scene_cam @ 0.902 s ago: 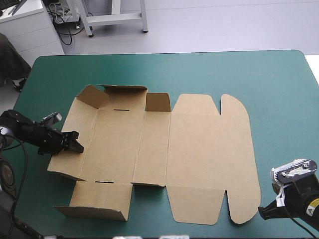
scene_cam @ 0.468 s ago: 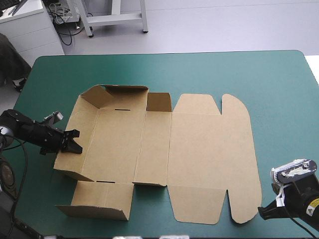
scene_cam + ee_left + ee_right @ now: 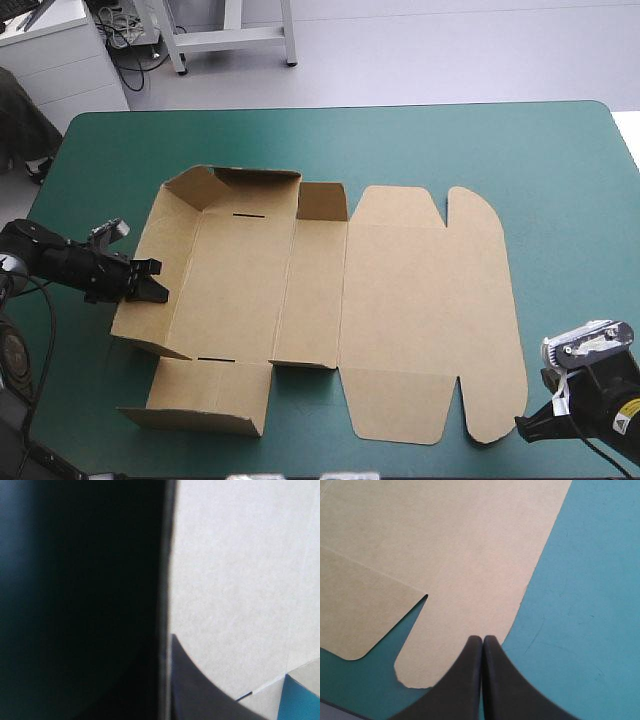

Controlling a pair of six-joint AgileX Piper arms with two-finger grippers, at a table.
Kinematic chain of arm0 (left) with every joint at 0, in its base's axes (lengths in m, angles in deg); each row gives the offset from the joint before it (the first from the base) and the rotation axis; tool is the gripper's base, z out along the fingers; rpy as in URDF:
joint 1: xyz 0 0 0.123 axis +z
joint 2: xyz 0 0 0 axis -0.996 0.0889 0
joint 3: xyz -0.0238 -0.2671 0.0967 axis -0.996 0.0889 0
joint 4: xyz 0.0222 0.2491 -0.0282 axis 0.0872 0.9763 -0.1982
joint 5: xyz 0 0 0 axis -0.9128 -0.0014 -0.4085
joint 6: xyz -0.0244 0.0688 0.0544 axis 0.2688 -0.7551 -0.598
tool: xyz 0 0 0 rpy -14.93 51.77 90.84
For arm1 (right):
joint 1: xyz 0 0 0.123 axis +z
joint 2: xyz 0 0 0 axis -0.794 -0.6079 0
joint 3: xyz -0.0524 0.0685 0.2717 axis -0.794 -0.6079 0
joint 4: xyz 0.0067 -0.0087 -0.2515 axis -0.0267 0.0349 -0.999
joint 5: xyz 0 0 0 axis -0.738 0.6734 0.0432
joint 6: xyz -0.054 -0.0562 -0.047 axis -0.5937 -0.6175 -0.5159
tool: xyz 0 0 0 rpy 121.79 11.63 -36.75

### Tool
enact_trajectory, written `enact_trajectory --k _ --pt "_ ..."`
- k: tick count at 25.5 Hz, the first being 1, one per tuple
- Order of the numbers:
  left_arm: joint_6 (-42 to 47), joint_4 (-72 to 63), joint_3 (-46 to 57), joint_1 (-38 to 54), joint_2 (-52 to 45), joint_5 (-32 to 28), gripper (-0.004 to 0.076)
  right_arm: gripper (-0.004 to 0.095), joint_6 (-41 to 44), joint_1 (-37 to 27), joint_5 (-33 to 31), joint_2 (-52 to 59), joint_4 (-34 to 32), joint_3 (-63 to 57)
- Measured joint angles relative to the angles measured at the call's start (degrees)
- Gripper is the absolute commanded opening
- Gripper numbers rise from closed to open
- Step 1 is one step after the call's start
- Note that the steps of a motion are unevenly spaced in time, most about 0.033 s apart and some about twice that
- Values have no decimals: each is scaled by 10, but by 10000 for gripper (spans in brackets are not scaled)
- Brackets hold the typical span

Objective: Fold the box

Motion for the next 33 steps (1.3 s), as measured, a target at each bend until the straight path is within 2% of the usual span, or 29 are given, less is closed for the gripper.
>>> enact_trajectory --k 5,10,11,20,23,29,33 --pt "-22 -14 -24 -34 -31 0 -26 -23 0 0 0 0 -3 0" --pt "21 51 -112 -106 -65 5 -26 -23 0 0 0 0 -12 0" --pt "44 82 -162 -142 -72 9 -25 -23 0 0 0 0 -14 0" --pt "135 276 -384 -368 -74 24 -25 -23 1 0 1 0 -15 0" --pt "160 412 -458 -495 -64 26 -25 -23 1 0 2 0 -15 2" --pt "202 658 -464 -662 -20 28 -26 -23 1 0 2 0 -15 22" --pt "208 724 -461 -717 -9 22 -26 -23 1 0 2 0 -15 22"
